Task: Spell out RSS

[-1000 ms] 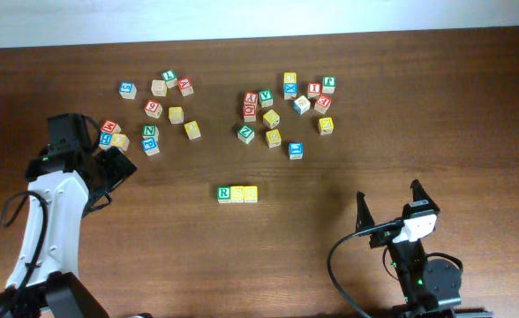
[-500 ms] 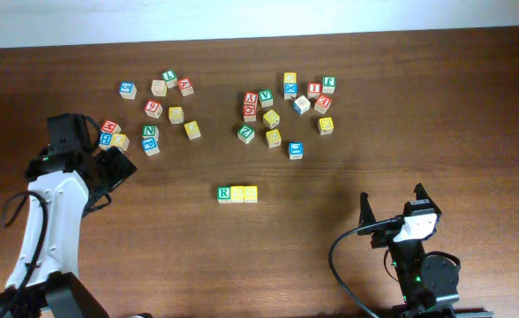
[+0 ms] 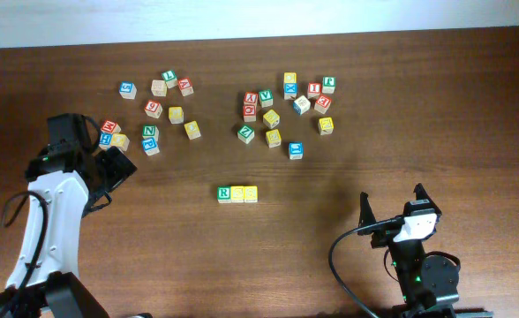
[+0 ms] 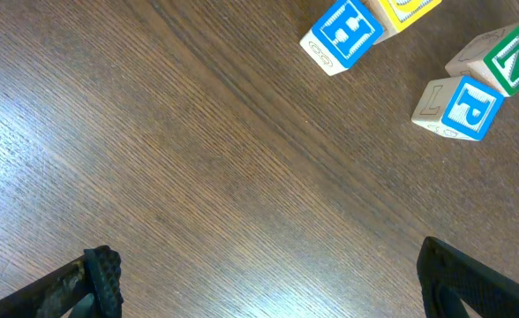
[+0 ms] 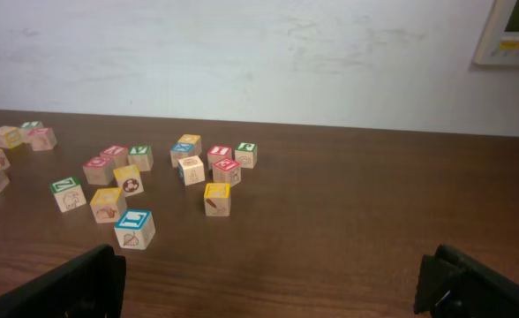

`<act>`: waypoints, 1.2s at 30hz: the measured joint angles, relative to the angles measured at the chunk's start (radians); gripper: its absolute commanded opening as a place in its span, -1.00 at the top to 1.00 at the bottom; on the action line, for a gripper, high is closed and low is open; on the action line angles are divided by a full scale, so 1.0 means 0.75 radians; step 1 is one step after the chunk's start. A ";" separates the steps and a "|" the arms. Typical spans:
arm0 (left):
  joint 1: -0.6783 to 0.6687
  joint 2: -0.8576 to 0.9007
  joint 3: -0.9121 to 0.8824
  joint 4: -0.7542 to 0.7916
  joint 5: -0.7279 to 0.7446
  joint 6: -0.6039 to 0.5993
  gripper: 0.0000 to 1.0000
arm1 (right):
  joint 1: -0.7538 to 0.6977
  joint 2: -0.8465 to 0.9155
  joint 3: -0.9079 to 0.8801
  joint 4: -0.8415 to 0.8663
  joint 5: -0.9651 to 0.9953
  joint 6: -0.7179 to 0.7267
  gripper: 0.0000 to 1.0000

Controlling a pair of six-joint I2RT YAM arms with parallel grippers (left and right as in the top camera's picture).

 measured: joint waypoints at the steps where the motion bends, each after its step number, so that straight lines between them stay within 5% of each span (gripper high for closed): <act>1: 0.000 0.000 0.000 0.000 0.000 0.000 -0.98 | 0.000 0.000 0.000 0.000 0.000 0.001 -0.97; 18: 0.000 -0.031 0.000 -0.024 -0.025 0.010 -0.98 | 0.000 0.000 0.000 0.000 -0.001 0.001 -0.97; 27: -0.102 -0.588 -0.030 0.165 0.012 0.068 -0.98 | 0.000 0.000 0.000 0.000 -0.001 0.001 -0.97; 36: -0.131 -1.022 -0.050 -0.092 -0.001 0.238 -0.98 | 0.000 0.000 0.000 -0.001 0.000 0.001 -0.97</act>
